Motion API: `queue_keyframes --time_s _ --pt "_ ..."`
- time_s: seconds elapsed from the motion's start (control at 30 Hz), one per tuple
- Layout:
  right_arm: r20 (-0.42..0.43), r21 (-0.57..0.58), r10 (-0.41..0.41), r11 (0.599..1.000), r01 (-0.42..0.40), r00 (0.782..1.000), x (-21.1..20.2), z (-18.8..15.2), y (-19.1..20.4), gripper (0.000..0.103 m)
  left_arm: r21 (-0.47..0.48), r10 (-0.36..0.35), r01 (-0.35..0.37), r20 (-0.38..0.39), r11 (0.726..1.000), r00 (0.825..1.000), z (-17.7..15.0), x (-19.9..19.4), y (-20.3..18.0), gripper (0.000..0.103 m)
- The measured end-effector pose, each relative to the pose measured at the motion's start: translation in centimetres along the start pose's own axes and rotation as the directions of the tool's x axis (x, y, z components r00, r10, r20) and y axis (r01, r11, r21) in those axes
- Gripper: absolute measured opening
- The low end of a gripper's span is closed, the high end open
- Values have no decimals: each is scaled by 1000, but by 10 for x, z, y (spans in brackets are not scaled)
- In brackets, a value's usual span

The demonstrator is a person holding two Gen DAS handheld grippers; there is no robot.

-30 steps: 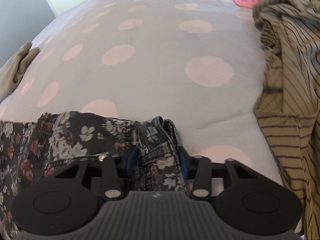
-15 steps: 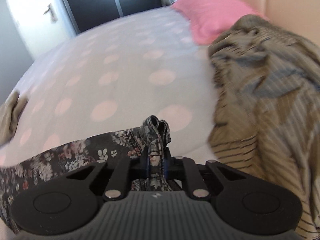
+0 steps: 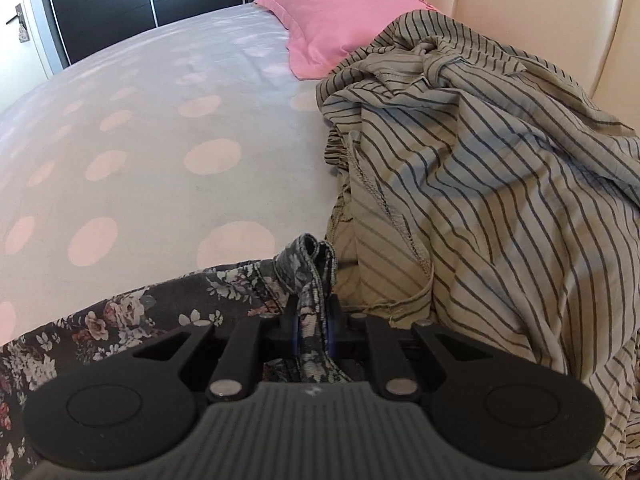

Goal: Fold clothes
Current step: 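Grasp the floral trouser end with the left gripper while the right gripper holds its edge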

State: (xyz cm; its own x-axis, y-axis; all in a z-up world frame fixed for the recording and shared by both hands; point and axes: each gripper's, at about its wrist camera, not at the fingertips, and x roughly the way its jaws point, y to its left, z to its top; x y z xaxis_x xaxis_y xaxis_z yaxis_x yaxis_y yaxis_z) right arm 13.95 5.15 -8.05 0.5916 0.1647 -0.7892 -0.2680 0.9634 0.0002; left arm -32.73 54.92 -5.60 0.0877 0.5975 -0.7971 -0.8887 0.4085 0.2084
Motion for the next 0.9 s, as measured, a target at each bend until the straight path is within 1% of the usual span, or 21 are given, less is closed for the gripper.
queue_keyframes --time_s 0.07,0.17,0.33,0.47,0.53,0.57,0.6,0.63,0.7,0.77,0.83,0.9 --pt "11 -4 -26 1000 26 1000 2 4 3 13 -22 19 -19 -7 1000 1000 -5 17 17 38" --pt "40 -20 -65 998 66 997 2 9 9 14 -35 17 -17 -5 999 1000 -12 39 34 38" --pt "36 -59 -102 993 104 994 9 9 20 14 17 15 -15 18 1000 1000 -8 61 30 38" --pt "31 -86 -119 989 121 992 16 8 24 14 54 56 -57 23 997 998 -2 80 25 38" --pt "29 -96 -125 987 127 992 19 7 25 14 45 61 -62 34 997 998 0 85 25 38" --pt "28 -102 -128 986 130 991 20 6 26 14 38 57 -58 41 998 998 0 87 26 36" --pt "27 -107 -131 985 133 991 22 6 27 14 34 51 -53 53 998 997 1 86 26 24" --pt "27 -111 -134 984 136 991 23 6 27 14 31 45 -47 65 998 997 1 86 26 16" --pt "25 -113 -136 984 138 990 25 5 28 14 41 53 -56 80 998 995 1 83 25 13" --pt "23 -103 -134 985 135 991 24 5 27 14 49 59 -64 92 997 994 3 81 24 12" --pt "25 -86 -128 988 130 991 23 5 25 14 29 73 -77 118 997 990 4 75 25 11" --pt "27 -59 -123 991 124 992 22 6 22 14 -5 79 -79 161 997 984 10 67 27 11"
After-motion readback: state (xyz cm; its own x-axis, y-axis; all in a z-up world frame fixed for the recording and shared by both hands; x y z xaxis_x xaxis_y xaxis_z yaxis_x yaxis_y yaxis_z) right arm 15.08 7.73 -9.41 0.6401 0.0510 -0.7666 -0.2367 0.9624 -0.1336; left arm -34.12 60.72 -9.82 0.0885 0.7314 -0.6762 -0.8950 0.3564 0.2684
